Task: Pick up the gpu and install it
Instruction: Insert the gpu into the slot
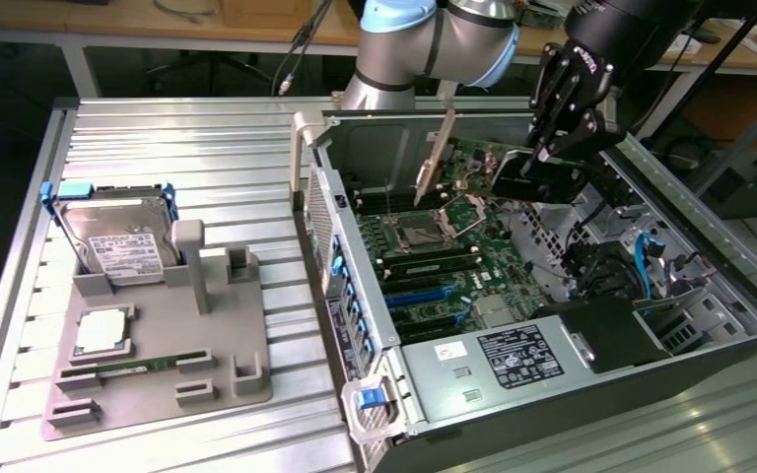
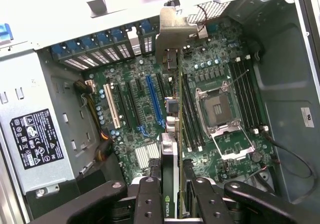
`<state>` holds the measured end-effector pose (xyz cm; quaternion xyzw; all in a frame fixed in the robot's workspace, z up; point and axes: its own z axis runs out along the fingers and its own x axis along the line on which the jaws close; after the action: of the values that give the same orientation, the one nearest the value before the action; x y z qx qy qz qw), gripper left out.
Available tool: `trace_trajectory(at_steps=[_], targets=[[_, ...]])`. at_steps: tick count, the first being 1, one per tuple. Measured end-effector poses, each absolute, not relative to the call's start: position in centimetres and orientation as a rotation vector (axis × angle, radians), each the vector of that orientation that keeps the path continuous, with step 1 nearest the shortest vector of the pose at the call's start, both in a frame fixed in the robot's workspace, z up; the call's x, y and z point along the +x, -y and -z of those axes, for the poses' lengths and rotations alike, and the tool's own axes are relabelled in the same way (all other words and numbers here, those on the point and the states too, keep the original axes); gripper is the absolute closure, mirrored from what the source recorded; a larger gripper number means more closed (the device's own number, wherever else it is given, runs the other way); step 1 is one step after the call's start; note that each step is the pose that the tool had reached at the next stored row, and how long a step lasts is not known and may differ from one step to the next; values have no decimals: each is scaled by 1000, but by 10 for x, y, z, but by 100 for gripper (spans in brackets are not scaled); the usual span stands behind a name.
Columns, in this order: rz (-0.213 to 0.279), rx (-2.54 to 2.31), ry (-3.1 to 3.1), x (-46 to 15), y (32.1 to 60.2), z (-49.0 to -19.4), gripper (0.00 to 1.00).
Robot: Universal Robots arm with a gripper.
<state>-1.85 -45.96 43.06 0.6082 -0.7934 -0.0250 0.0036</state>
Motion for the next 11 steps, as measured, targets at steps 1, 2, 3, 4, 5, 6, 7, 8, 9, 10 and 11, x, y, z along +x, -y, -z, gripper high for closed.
trace_trajectory(at_steps=[1, 2, 3, 4, 5, 6, 7, 8, 9, 10, 11], targets=[[78, 1911, 2483, -18, 460, -431, 73], [78, 1920, 2476, -19, 460, -431, 73], [78, 1924, 2473, -19, 460, -431, 73], [78, 1928, 2469, -19, 460, -431, 73], [78, 1932, 2466, -19, 460, -431, 73], [78, 1936, 2463, -19, 460, -431, 73], [78, 1939, 2460, -19, 460, -431, 73], [78, 1944, 2457, -19, 460, -431, 73], [78, 1948, 2453, -19, 460, -431, 73], [78, 1951, 2450, -19, 460, -431, 73], [78, 1955, 2447, -19, 460, -431, 73]])
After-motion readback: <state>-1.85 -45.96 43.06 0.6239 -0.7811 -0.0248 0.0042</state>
